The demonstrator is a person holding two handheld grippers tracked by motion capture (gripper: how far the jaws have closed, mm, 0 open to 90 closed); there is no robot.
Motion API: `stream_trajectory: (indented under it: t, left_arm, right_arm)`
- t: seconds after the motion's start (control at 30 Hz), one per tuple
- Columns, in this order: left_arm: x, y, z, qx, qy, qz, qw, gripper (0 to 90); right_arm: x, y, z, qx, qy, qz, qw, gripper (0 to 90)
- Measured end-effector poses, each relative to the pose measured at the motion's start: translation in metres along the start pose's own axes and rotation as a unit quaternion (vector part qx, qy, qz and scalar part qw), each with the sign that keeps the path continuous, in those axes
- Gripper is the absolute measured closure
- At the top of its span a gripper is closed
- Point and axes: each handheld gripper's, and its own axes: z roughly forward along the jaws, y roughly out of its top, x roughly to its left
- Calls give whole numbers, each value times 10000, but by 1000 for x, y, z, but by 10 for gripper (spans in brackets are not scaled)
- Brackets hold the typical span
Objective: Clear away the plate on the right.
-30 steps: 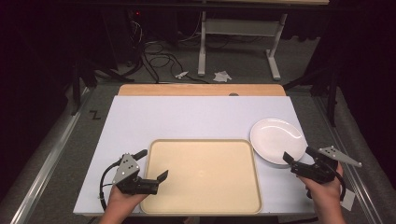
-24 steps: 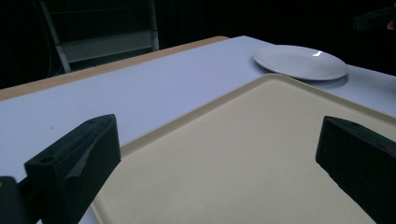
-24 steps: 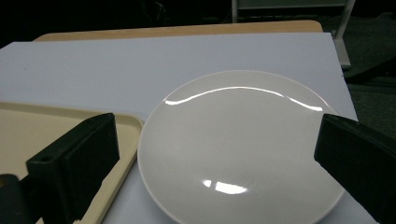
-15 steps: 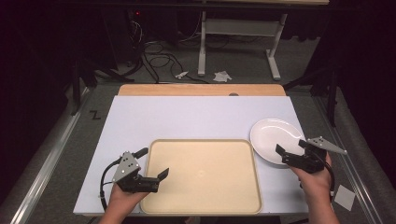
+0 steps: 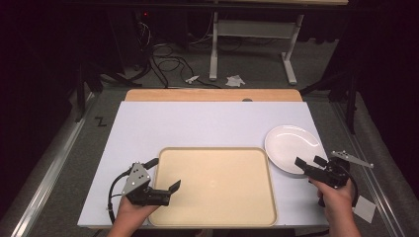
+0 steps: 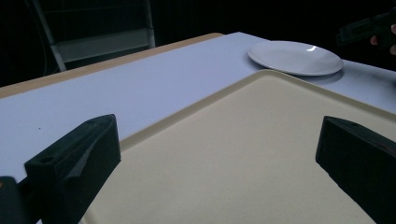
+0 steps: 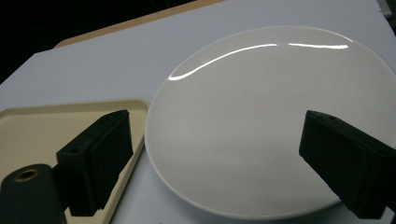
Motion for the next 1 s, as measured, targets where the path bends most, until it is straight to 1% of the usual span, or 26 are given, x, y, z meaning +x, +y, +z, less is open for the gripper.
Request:
stream_trajectory:
  t: [0.03,0.13,0.2,0.23,0.3,0.33,0.37,0.4,0.43,0.47,0.5,0.53,0.57,0.6,0.63,0.7,0.73,0.77,0.8,0.9,0.93,1.0]
  left_arm:
    - [-1,0,2,20,-43,0,10000,7]
    - [-1,-1,5,49,-87,36,9999,7]
    - [-1,0,5,53,-94,49,9999,7]
    - [-1,0,4,40,-103,61,9999,8]
    - [-1,0,2,9,-96,62,9999,7]
    - [-1,0,2,9,-96,62,9999,8]
    - [-1,1,0,-13,-96,80,9999,7]
    - [-1,1,0,-13,-96,80,9999,7]
    - [-2,3,-1,-33,-105,115,9999,7]
    - [-2,3,-1,-33,-105,115,9999,7]
    - [-3,4,-1,-31,-126,174,9998,7]
    - [-3,4,-1,-31,-126,174,9998,7]
    - [-4,4,0,-25,-154,218,9996,7]
    - [-4,4,0,-25,-154,218,9996,7]
    - [-5,4,-1,-2,-160,257,9995,8]
    - [-6,4,-1,-18,-180,273,9995,8]
    - [-6,4,-1,-18,-180,273,9995,7]
    - [-5,5,-1,-34,-191,278,9994,7]
    - [-5,5,-1,-34,-191,278,9994,8]
    - [-4,4,-1,-1,-190,286,9994,7]
    - [-4,4,-2,-26,-188,275,9994,7]
    - [-5,4,-2,-44,-188,268,9995,7]
  right_arm:
    - [-2,-1,0,35,-8,133,9999,129]
    - [-5,-2,-1,75,7,319,9995,145]
    - [-6,-2,-1,60,39,342,9994,153]
    - [-9,-3,-3,47,122,509,9986,160]
    - [-12,-3,-4,31,178,672,9976,161]
    - [-12,-3,-4,31,178,672,9976,161]
    - [-16,-4,-6,-5,228,929,9954,161]
    - [-16,-4,-6,-5,228,929,9954,161]
    - [-18,-5,-8,9,220,1117,9935,161]
    - [-18,-5,-8,9,220,1117,9935,161]
    - [-22,-6,-11,-9,206,1216,9924,161]
    - [-22,-6,-11,-9,206,1216,9924,161]
    - [-24,-8,-16,-15,187,1362,9905,164]
    - [-24,-8,-16,-15,187,1362,9905,164]
    - [-27,-10,-20,-24,210,1487,9887,164]
    - [-29,-13,-23,-12,190,1625,9865,164]
    - [-29,-15,-23,46,195,1667,9858,164]
    - [-30,-16,-23,82,177,1610,9868,164]
    - [-30,-16,-23,82,177,1610,9868,164]
    - [-31,-16,-20,115,156,1639,9863,166]
    - [-30,-17,-18,173,141,1669,9857,166]
    - [-30,-17,-17,210,159,1663,9857,166]
